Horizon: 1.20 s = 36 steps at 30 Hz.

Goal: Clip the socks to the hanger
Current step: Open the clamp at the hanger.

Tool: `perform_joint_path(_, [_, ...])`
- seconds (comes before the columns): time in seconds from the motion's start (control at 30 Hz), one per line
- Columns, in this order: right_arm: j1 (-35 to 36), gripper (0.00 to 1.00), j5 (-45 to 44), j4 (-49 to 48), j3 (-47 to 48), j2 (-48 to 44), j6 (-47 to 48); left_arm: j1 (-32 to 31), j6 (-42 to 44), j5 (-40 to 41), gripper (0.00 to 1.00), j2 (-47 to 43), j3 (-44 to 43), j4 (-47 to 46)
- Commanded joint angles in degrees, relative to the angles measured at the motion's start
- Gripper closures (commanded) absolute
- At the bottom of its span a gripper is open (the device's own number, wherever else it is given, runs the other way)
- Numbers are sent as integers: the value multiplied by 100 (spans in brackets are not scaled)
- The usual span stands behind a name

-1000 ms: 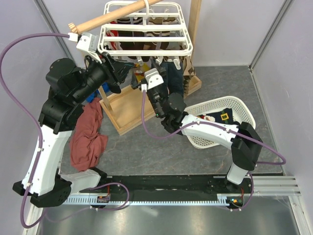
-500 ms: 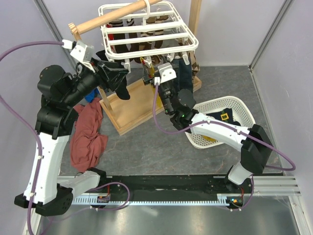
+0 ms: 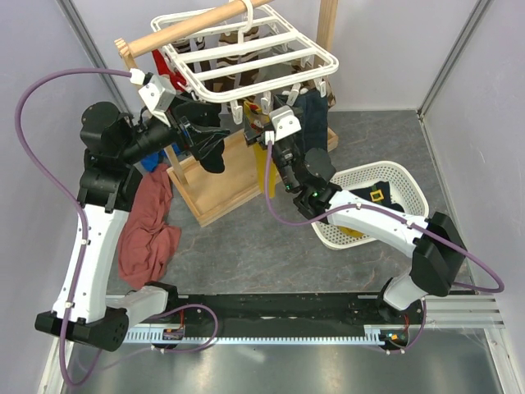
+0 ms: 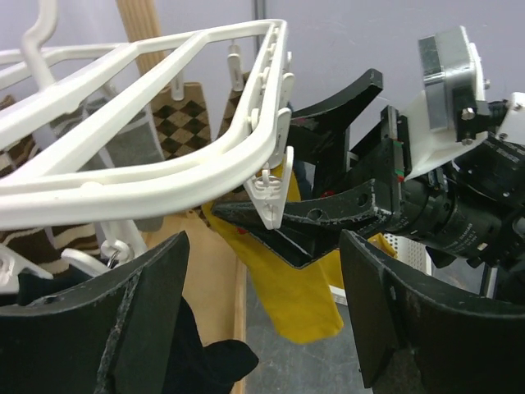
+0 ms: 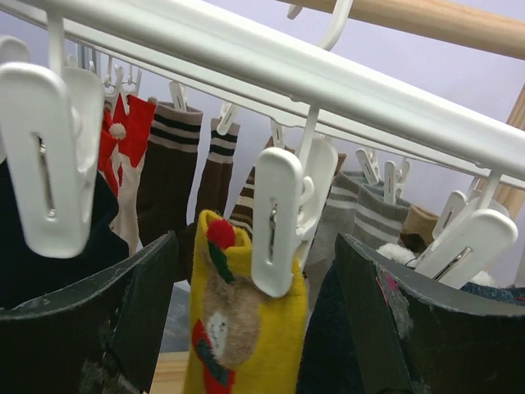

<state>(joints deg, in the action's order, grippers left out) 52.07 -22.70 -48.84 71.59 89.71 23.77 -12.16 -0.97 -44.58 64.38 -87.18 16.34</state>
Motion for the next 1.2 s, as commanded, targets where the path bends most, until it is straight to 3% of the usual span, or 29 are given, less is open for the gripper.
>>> perform_joint_path(0.0, [-83, 16, 195, -91, -75, -226, -136, 39, -192, -666, 18, 180, 157, -894])
perform_joint_path(0.27, [-101, 15, 257, -91, -163, -305, -92, -5, -1265, -764, 16, 356, 588, -2143])
perform_joint_path(0.53, [-83, 15, 424, -47, -321, -490, -144, -268, -1265, -87, 26, 303, 544, -2337])
perform_joint_path(1.17, [-92, 15, 538, 85, -593, -815, -390, -1297, -1019, 1557, 33, 215, 500, -2319])
